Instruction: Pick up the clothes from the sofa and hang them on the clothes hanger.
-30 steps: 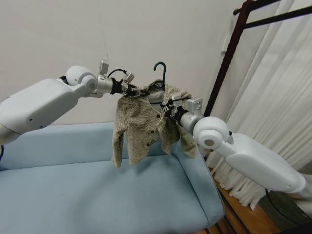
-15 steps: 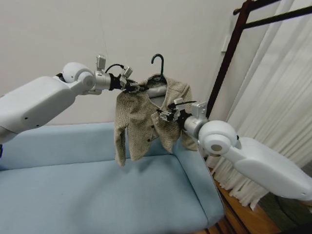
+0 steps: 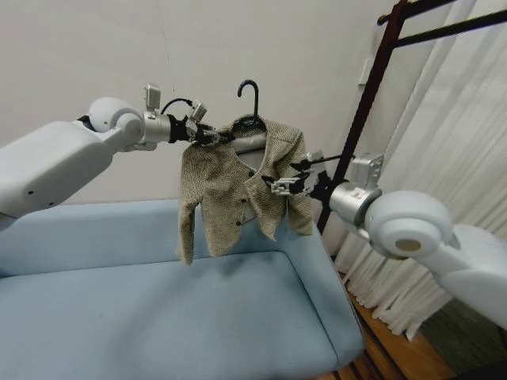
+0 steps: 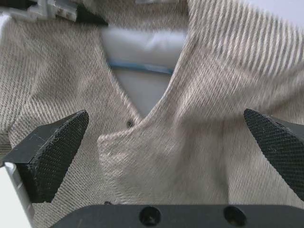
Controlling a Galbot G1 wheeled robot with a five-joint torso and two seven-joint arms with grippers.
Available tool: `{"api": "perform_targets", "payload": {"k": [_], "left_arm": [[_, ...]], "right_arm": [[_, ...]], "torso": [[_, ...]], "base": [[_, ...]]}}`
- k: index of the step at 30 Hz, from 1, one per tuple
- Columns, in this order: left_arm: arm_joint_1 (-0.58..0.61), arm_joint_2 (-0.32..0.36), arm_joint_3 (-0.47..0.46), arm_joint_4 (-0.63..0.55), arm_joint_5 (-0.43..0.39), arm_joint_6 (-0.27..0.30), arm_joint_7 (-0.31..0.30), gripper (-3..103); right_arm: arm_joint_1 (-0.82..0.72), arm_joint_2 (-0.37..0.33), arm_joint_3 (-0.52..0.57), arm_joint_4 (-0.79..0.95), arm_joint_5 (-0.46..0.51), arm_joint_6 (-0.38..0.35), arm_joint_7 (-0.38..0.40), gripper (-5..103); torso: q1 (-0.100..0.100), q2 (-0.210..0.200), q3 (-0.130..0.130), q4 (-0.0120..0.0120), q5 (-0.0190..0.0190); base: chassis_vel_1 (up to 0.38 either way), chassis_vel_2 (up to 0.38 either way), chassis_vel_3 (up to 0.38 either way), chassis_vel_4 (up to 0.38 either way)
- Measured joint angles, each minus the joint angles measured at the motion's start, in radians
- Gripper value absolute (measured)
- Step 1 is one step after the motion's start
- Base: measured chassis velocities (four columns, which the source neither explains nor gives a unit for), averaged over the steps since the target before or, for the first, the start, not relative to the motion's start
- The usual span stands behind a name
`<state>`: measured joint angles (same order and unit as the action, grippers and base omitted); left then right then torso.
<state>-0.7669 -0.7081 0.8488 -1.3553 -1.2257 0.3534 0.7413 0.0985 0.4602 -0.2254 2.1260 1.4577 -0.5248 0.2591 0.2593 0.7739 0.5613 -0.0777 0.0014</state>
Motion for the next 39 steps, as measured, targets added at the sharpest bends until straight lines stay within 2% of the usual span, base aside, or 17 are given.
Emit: {"api": "perform_targets", "payload": {"k": [1,4,5,7,9,12,15,16,18,20,25,34,37,39], "left_arm": [[-0.005,0.012,0.01,0.003,0.033,-0.022,0.042,11],[-0.01,0.024,0.022,0.017,0.101,-0.068,0.12,11],[-0.01,0.024,0.022,0.017,0.101,-0.068,0.12,11],[-0.01,0.015,0.025,0.039,0.168,-0.104,0.187,11],[-0.004,-0.004,0.025,0.054,0.21,-0.134,0.221,11],[0.001,-0.019,0.022,0.06,0.234,-0.147,0.247,11],[0.004,-0.03,0.016,0.063,0.244,-0.157,0.272,11],[0.007,-0.036,0.009,0.063,0.25,-0.163,0.288,11],[0.008,-0.037,0.006,0.058,0.252,-0.165,0.297,11],[0.01,-0.033,0.003,0.048,0.252,-0.169,0.308,11],[0.011,-0.02,0.0,0.027,0.253,-0.169,0.32,11],[0.019,-0.003,-0.021,0.015,0.248,-0.178,0.362,11],[0.034,0.013,-0.036,0.006,0.248,-0.182,0.369,11],[0.04,0.019,-0.042,0.002,0.248,-0.184,0.37,11]], "right_arm": [[0.009,-0.014,0.006,-0.06,-0.029,-0.001,-0.154,100],[0.024,-0.056,-0.01,-0.12,-0.045,0.021,-0.355,100],[0.024,-0.056,-0.01,-0.12,-0.045,0.021,-0.355,100],[0.018,-0.088,-0.001,-0.147,-0.053,0.021,-0.471,100],[0.009,-0.105,0.016,-0.17,-0.065,0.015,-0.532,100],[0.013,-0.116,0.019,-0.19,-0.065,-0.001,-0.551,100],[0.029,-0.115,0.022,-0.213,-0.061,-0.039,-0.561,100],[0.045,-0.102,0.022,-0.235,-0.055,-0.073,-0.568,100],[0.073,-0.085,0.001,-0.258,-0.047,-0.103,-0.57,100],[0.133,-0.06,-0.063,-0.298,-0.043,-0.127,-0.585,100],[0.213,-0.022,-0.156,-0.351,-0.045,-0.147,-0.615,100],[0.268,-0.011,-0.268,-0.334,-0.038,-0.152,-0.624,101],[0.297,0.002,-0.306,-0.342,-0.029,-0.156,-0.624,92],[0.308,0.008,-0.318,-0.348,-0.026,-0.158,-0.624,92]], "torso": [[0.0,0.0,0.0,0.0001,-0.0001],[0.0,0.0,0.0,0.0001,0.0],[0.0,0.0,0.0,0.0001,0.0],[0.0,0.0,0.0,0.0,-0.0002],[0.0,0.0,0.0,-0.0002,0.0002],[0.0,0.0,0.0,-0.0008,0.0003],[0.0,0.0,0.0,-0.0008,0.0005],[0.0,0.0,0.0,-0.0007,0.0004],[0.0,0.0,0.0,-0.0003,0.0003],[0.0,0.0,0.0,0.0001,0.0],[0.0,0.0,0.0,0.0001,-0.0001],[0.0,0.0,0.0,-0.0004,0.0],[0.0,0.0,0.0,-0.0003,0.0],[0.0,0.0,0.0,-0.0001,-0.0001]], "base": [[0.0,0.0,0.0,0.0],[0.0,0.0,0.0,0.0],[0.0,0.0,0.0,0.0],[0.0,0.0,0.0,0.0],[0.0,0.0,0.0,0.0],[0.0,0.0,0.0,0.0],[0.0,0.0,0.0,0.0],[0.0,0.0,0.0,0.0],[0.0,0.0,0.0,0.0],[0.0,0.0,0.0,0.0],[0.0,0.0,0.0,0.0],[0.0,0.0,0.0,0.0],[0.0,0.0,0.0,0.0],[0.0,0.0,0.0,0.0]]}}
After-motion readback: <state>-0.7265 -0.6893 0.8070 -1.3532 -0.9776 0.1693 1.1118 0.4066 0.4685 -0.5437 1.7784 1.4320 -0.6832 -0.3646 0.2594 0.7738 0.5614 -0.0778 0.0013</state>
